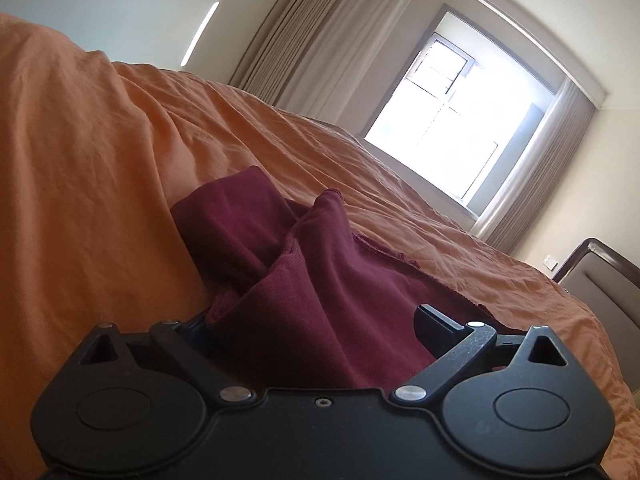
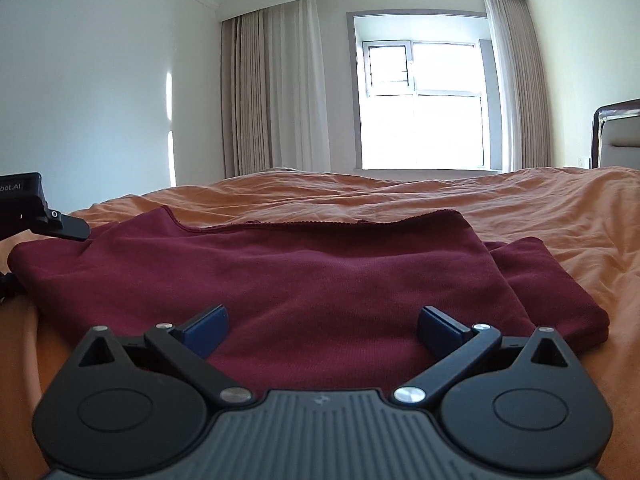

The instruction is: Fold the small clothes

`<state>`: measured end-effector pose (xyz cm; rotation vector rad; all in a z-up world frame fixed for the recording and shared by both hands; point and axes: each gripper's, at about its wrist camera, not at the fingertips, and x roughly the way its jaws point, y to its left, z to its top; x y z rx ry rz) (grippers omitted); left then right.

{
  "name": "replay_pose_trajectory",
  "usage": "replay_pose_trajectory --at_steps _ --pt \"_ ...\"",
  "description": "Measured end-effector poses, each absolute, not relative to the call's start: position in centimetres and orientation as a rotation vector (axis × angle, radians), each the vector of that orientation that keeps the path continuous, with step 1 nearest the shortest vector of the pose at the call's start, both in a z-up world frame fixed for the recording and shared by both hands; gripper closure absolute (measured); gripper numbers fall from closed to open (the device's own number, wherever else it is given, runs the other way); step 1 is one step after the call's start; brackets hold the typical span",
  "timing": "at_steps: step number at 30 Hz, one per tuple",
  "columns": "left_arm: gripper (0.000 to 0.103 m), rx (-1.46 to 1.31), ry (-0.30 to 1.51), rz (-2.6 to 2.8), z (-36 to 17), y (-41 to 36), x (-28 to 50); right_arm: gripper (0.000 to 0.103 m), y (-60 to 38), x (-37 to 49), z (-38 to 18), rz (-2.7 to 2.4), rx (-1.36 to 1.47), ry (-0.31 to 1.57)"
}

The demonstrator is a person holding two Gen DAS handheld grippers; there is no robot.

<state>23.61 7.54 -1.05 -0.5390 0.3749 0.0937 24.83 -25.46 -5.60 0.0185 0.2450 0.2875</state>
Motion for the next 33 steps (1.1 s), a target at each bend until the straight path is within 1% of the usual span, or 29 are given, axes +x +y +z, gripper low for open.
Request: replay_pose_trajectory --at_steps 3,6,9,12,16,18,20,21,22,23,25,31,33 --pt "0.006 -0.575 0.379 0.094 -0.9 7.7 23.7 0.000 -25.7 24.3 -5.9 0.281 0.014 0.227" --pt "0.010 -0.603 0.371 0.085 -0.5 7.6 23.4 0.000 -25.7 24.4 -5.9 0.280 0.008 0.228" --pt "0.010 -0.571 0.363 0.076 -0.2 6.8 23.4 0.000 -25.9 24.6 -6.0 0.282 0.012 0.228" --pt "0.008 -0.550 0.381 0.074 -0.4 6.5 23.9 0.000 -25.8 24.3 -6.0 0.278 0.007 0.227" --pt "0.011 -0.547 0.398 0.106 -1.0 7.2 24.6 0.000 -25.7 24.1 -6.1 0.274 0.002 0.222" --pt "0.017 -0.554 0.392 0.122 -1.0 7.8 24.7 0.000 -25.7 24.1 -6.1 0.272 0.000 0.219" --pt "0.032 -0.569 0.397 0.141 -1.0 8.5 25.0 0.000 -25.6 24.0 -6.1 0.269 -0.003 0.216" --pt "0.037 -0.574 0.397 0.150 -1.0 8.8 25.1 0.000 -25.6 24.0 -6.1 0.268 -0.004 0.215" --pt "0.053 -0.574 0.396 0.160 -1.0 9.0 25.1 0.000 -25.6 24.0 -6.1 0.268 -0.004 0.215" --pt "0.065 -0.572 0.401 0.171 -1.1 9.2 25.1 0.000 -25.5 24.0 -6.1 0.267 -0.004 0.214" --pt "0.069 -0.576 0.408 0.173 -1.2 9.4 25.2 0.000 -25.5 23.9 -6.2 0.265 -0.006 0.213" --pt "0.068 -0.564 0.420 0.173 -1.0 9.3 25.6 0.000 -25.0 23.9 -6.1 0.240 -0.034 0.213" --pt "0.073 -0.540 0.429 0.185 -0.5 9.1 26.0 0.000 -24.6 23.9 -6.1 0.222 -0.060 0.215"
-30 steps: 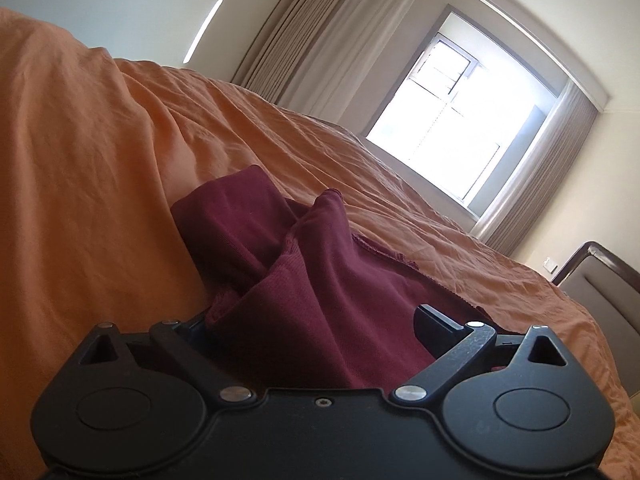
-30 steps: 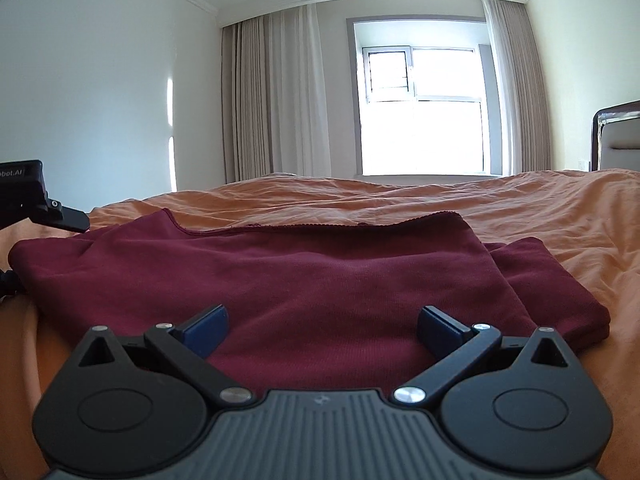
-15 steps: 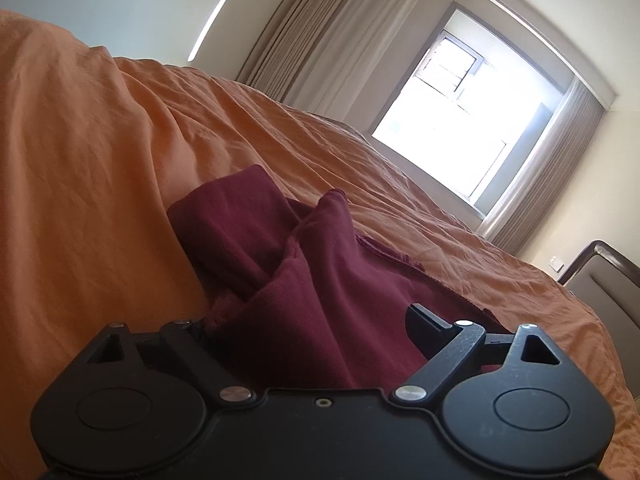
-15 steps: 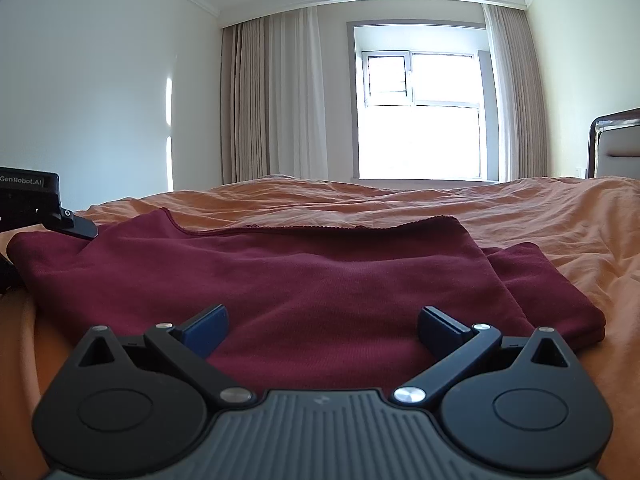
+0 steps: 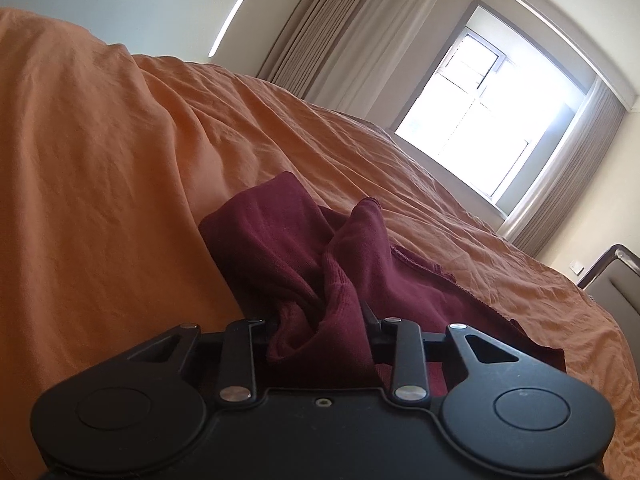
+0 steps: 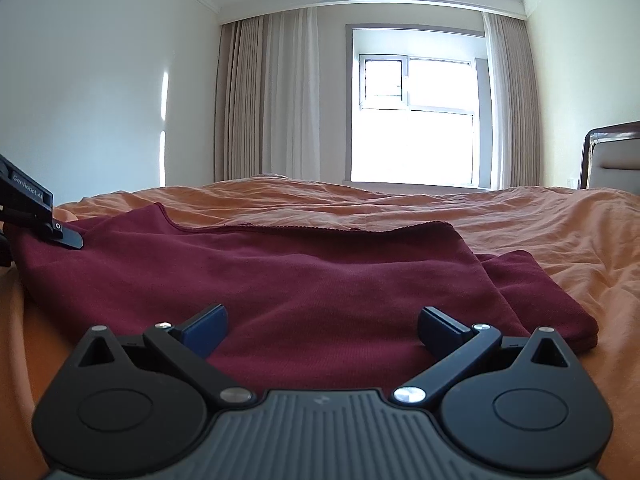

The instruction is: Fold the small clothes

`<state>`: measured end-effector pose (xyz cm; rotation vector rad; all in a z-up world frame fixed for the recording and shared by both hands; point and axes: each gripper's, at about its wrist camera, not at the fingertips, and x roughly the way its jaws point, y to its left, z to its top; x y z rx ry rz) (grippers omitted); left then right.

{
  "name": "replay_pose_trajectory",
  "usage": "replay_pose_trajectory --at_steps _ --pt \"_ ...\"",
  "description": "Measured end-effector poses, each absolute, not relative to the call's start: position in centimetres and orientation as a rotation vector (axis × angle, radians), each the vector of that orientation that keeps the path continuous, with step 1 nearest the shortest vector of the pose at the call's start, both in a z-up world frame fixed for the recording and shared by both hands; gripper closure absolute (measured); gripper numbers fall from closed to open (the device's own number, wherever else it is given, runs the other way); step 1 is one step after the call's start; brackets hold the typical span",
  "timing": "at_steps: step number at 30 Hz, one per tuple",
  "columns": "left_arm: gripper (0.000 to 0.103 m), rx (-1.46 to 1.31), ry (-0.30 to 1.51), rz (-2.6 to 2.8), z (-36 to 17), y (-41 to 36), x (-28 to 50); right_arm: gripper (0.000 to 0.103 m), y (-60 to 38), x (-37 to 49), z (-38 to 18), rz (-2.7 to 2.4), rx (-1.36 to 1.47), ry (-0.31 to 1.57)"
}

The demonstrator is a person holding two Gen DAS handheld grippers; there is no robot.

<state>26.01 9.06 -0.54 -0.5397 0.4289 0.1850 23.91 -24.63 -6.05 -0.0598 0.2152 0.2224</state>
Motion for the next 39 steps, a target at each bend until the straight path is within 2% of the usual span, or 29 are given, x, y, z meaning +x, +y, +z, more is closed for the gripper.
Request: replay_pose_trajectory --at_steps 2,5,9,15,23,33,39 --pt "0.085 -0.510 0.435 0.183 0.1 8.6 26.2 0.000 -24.3 23.7 -6.0 0.208 -0.082 0.205" --pt "0.089 -0.421 0.416 0.168 1.6 7.3 26.1 0.000 -24.4 23.0 -6.0 0.195 -0.088 0.161" --pt "0.090 -0.318 0.374 0.115 4.2 5.3 26.2 0.000 -25.4 21.6 -5.4 0.195 -0.047 0.076" --pt "0.090 -0.079 0.354 0.015 8.0 -0.4 26.8 0.000 -27.3 20.2 -4.4 0.125 -0.093 0.052" --pt "0.091 0.084 0.394 -0.095 10.6 -7.8 28.8 0.000 -33.0 20.5 -3.3 -0.150 -0.115 0.029" --pt "0.090 0.286 0.412 -0.345 5.7 -15.6 27.0 0.000 -37.5 21.1 -4.6 -0.242 0.004 0.074" --pt "0.080 0.165 0.470 -0.392 3.3 -15.4 27.0 0.000 -37.9 20.8 -4.7 -0.215 0.012 0.061"
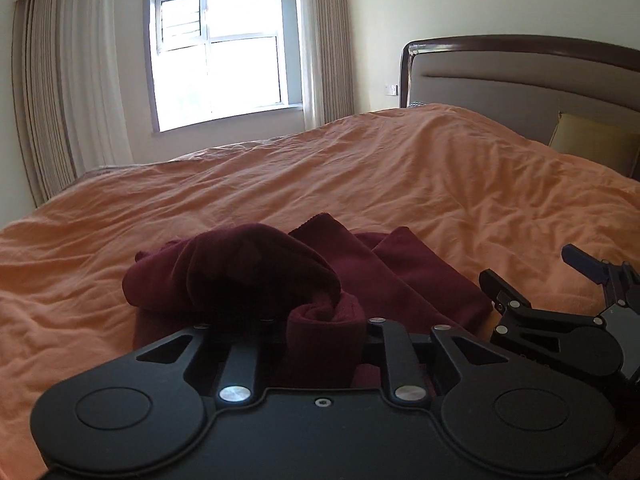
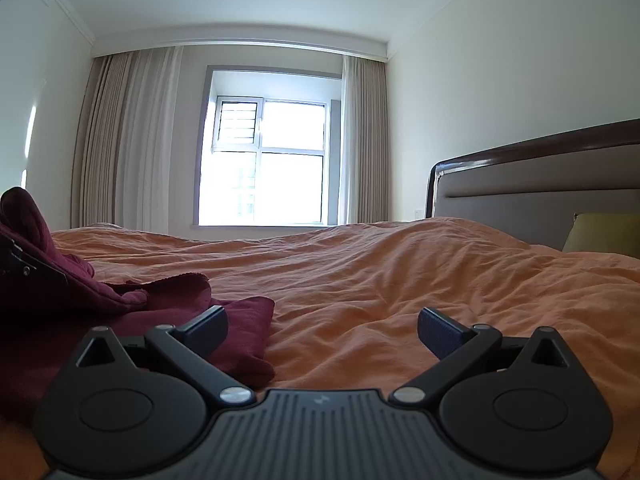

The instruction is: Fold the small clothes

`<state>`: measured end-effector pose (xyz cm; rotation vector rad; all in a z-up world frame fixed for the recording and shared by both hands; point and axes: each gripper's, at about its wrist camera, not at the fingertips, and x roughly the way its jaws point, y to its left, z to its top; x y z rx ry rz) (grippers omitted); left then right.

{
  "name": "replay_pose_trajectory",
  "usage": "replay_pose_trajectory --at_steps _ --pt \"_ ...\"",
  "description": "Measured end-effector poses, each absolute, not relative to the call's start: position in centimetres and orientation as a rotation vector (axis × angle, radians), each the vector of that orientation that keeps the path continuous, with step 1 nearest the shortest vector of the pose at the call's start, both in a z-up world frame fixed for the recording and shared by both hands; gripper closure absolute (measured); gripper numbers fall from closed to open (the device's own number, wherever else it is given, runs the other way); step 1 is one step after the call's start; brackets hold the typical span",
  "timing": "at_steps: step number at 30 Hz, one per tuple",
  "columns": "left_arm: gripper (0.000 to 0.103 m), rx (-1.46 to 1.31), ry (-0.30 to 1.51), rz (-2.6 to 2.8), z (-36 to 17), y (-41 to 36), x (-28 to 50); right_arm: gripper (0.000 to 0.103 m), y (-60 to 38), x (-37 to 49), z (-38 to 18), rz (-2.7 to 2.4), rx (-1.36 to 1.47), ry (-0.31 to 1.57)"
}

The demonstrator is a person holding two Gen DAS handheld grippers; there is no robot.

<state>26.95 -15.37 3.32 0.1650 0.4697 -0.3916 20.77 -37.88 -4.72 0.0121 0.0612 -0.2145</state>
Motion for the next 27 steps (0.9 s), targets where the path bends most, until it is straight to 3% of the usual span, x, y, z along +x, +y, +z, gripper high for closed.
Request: replay_pose_trajectory --at_steps 3,5,10,15,18,20,21,23,27 --pt "0.061 0.087 0.482 -0.410 3.4 -14.4 27.0 0.000 -38.1 20.7 -4.5 -0.211 0.028 0.055" --pt "0.037 0.018 0.500 -0.421 3.6 -13.7 27.0 0.000 -38.2 20.6 -4.5 -0.210 0.035 0.052" --pt "0.023 -0.177 0.525 -0.428 4.1 -11.6 26.8 0.000 -38.0 20.4 -4.5 -0.207 0.029 0.052" --pt "0.021 -0.381 0.537 -0.368 5.0 -9.4 28.3 0.000 -37.9 20.5 -4.5 -0.209 0.022 0.052" --pt "0.034 -0.445 0.575 -0.293 4.9 -8.8 29.9 0.000 -37.8 20.4 -4.5 -0.210 0.019 0.049" --pt "0.073 -0.441 0.580 -0.285 4.9 -8.9 31.0 0.000 -37.8 20.4 -4.5 -0.211 0.021 0.046" --pt "0.082 -0.404 0.574 -0.303 5.0 -9.3 31.6 0.000 -37.8 20.4 -4.6 -0.211 0.023 0.045" --pt "0.090 -0.310 0.561 -0.337 5.4 -10.6 32.1 0.000 -37.9 20.3 -4.6 -0.212 0.028 0.044" --pt "0.094 -0.166 0.553 -0.421 6.4 -14.5 32.9 0.000 -38.0 20.4 -4.6 -0.210 0.037 0.054"
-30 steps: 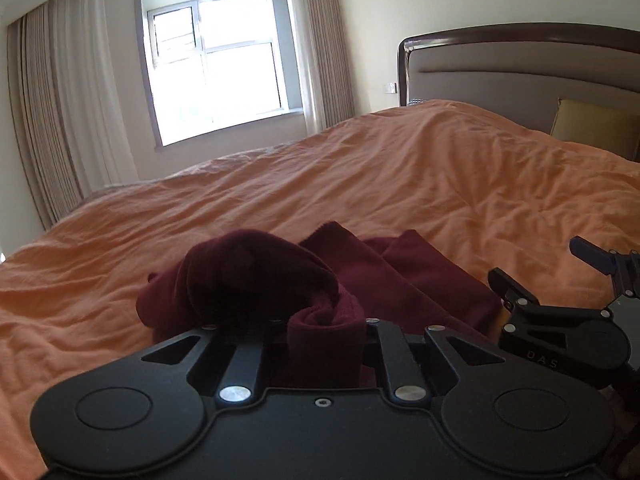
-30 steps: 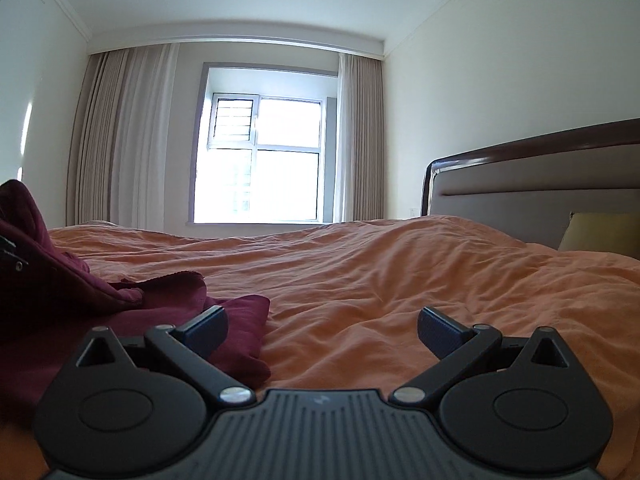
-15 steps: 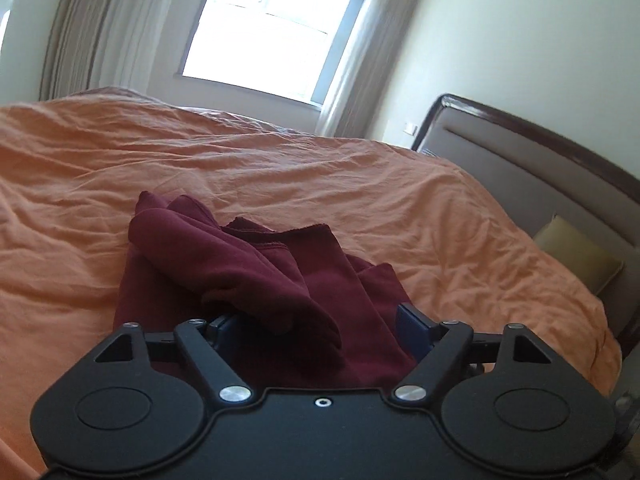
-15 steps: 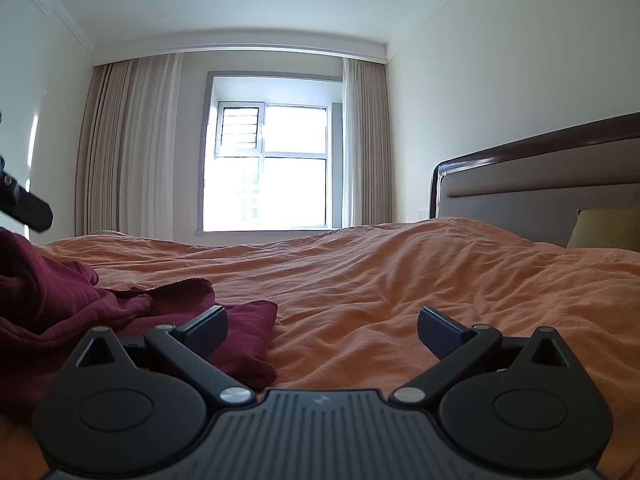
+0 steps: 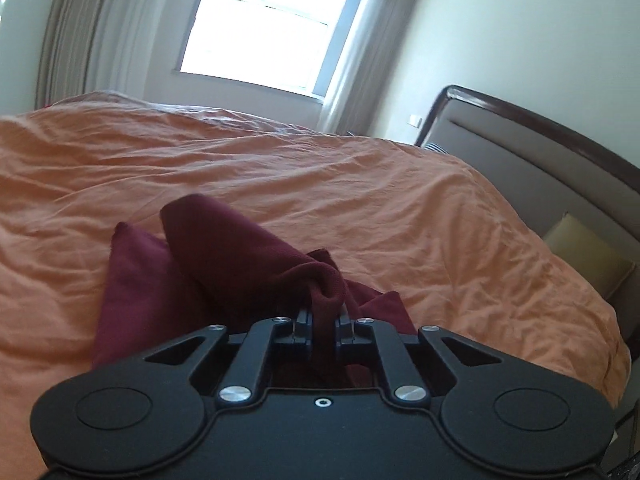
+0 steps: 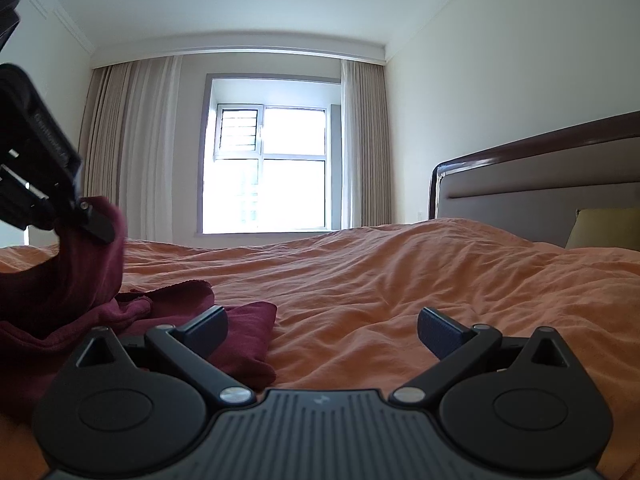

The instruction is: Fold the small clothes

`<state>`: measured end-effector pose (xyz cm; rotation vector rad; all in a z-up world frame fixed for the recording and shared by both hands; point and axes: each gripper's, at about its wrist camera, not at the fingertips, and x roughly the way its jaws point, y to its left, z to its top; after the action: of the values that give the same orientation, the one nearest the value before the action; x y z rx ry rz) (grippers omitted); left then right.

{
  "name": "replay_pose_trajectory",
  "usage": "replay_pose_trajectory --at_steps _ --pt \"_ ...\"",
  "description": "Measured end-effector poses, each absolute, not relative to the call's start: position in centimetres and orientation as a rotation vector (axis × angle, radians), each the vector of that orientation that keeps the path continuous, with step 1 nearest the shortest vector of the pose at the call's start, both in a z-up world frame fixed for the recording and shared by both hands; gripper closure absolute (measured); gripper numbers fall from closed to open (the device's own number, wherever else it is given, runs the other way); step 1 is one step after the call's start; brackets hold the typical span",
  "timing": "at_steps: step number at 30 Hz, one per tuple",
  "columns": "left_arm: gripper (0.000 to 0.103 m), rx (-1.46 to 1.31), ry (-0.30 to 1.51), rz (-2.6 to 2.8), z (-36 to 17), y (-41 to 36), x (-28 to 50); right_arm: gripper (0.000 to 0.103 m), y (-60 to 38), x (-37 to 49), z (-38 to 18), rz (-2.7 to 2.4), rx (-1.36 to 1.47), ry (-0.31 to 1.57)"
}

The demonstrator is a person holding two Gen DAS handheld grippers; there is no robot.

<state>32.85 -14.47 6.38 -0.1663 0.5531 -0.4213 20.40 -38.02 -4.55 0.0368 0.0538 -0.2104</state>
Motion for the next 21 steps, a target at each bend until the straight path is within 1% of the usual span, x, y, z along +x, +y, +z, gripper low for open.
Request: replay_pose_trajectory --at_steps 3,6,7,10,11,12,13,14,15,16,17,20,21 --pt "0.094 -0.071 0.551 -0.447 7.0 -17.6 33.5 0.000 -38.1 20.5 -4.6 -0.212 0.041 0.062" --pt "0.087 -0.027 0.639 -0.465 6.1 -19.6 34.8 0.000 -38.3 20.5 -4.7 -0.208 0.045 0.064" --pt "0.079 -0.039 0.658 -0.474 5.8 -19.6 35.1 0.000 -38.3 20.5 -4.7 -0.207 0.047 0.064" --pt "0.067 -0.113 0.680 -0.505 4.9 -18.6 35.1 0.000 -38.3 20.6 -4.7 -0.207 0.049 0.069" --pt "0.060 -0.139 0.681 -0.512 4.8 -18.1 35.0 0.000 -38.3 20.6 -4.8 -0.208 0.048 0.071" --pt "0.055 -0.166 0.675 -0.517 4.8 -17.7 34.8 0.000 -38.2 20.6 -4.8 -0.210 0.045 0.072" --pt "0.049 -0.181 0.670 -0.520 4.9 -17.3 34.6 0.000 -38.1 20.6 -4.8 -0.211 0.042 0.072" --pt "0.045 -0.193 0.664 -0.521 5.0 -16.9 34.4 0.000 -38.1 20.7 -4.7 -0.212 0.039 0.072" --pt "0.043 -0.202 0.656 -0.519 5.2 -16.6 34.1 0.000 -38.1 20.7 -4.8 -0.213 0.036 0.072" --pt "0.035 -0.206 0.646 -0.514 5.5 -16.3 33.7 0.000 -38.0 20.7 -4.8 -0.213 0.035 0.071" --pt "0.024 -0.207 0.635 -0.499 5.7 -15.9 33.4 0.000 -38.0 20.7 -4.7 -0.214 0.035 0.069" --pt "0.008 -0.213 0.588 -0.434 6.5 -14.3 32.1 0.000 -38.0 20.5 -4.7 -0.212 0.038 0.060" --pt "0.005 -0.213 0.573 -0.409 6.7 -13.6 31.7 0.000 -38.0 20.4 -4.6 -0.212 0.039 0.055"
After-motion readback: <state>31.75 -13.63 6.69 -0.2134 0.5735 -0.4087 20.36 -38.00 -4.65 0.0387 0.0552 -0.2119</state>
